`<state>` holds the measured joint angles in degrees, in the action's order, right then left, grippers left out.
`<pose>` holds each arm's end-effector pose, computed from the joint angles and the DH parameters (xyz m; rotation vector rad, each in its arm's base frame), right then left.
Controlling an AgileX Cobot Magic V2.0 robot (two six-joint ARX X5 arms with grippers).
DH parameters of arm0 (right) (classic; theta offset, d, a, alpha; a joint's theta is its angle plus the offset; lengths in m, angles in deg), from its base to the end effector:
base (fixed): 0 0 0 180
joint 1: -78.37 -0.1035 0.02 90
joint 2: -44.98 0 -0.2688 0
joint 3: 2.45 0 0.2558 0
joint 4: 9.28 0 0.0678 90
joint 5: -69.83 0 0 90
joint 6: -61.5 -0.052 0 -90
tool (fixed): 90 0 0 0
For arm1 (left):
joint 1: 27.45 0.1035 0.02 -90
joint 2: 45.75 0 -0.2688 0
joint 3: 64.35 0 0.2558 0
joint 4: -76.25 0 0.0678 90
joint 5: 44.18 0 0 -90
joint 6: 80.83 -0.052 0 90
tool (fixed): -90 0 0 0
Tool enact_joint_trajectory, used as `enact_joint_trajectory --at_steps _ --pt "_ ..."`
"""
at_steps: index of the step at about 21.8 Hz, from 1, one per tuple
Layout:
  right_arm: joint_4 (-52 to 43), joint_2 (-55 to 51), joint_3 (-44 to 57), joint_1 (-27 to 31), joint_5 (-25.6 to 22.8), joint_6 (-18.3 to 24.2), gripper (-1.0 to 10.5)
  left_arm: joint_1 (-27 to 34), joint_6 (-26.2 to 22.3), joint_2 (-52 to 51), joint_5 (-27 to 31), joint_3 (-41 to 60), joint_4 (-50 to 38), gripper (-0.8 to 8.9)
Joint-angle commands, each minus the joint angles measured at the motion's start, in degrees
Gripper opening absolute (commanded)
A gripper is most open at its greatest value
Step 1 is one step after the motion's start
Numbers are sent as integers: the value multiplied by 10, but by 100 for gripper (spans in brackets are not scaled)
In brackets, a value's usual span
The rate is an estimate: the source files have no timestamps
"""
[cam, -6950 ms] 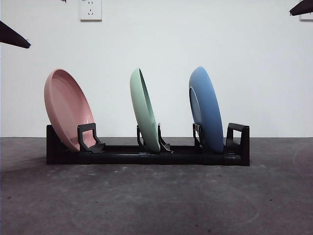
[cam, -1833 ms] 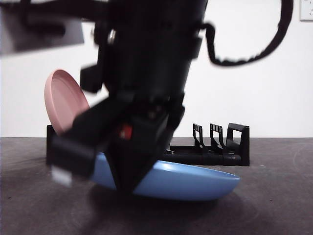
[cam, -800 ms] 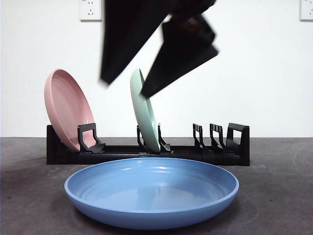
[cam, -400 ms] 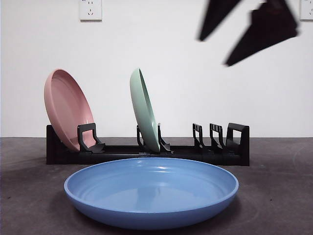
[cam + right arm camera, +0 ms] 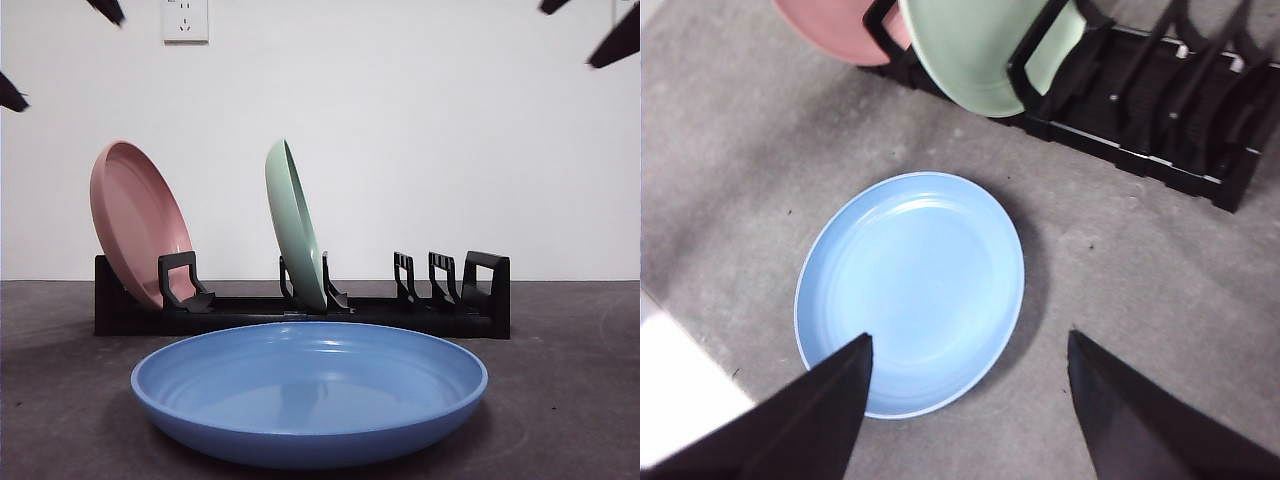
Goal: Place the plate
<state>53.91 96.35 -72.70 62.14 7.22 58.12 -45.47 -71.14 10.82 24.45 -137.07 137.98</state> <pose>0.1621 0.0721 0.3166 0.1302 0.8092 0.6991 0.1833 -0.0796 0.3160 -0.1773 0.8636 -0.5803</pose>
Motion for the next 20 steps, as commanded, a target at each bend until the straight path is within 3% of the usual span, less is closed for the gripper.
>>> enact_joint_trajectory --at_steps 1,4,11,15,17,20 --pt "0 -24 23 23 19 8 309 -11 2 44 26 -45 9 562" --pt "-8 -88 65 63 68 8 309 -26 -5 116 92 -116 48 562" --pt "19 -202 81 78 73 -34 309 -57 -30 278 293 -280 110 562" --pt "36 -220 81 78 76 -38 309 -64 -43 356 448 -337 94 562" --pt "36 -220 81 77 78 -38 309 -64 -47 382 488 -341 69 562" --pt "36 -220 81 77 78 -38 309 -63 -52 413 506 -341 29 561"
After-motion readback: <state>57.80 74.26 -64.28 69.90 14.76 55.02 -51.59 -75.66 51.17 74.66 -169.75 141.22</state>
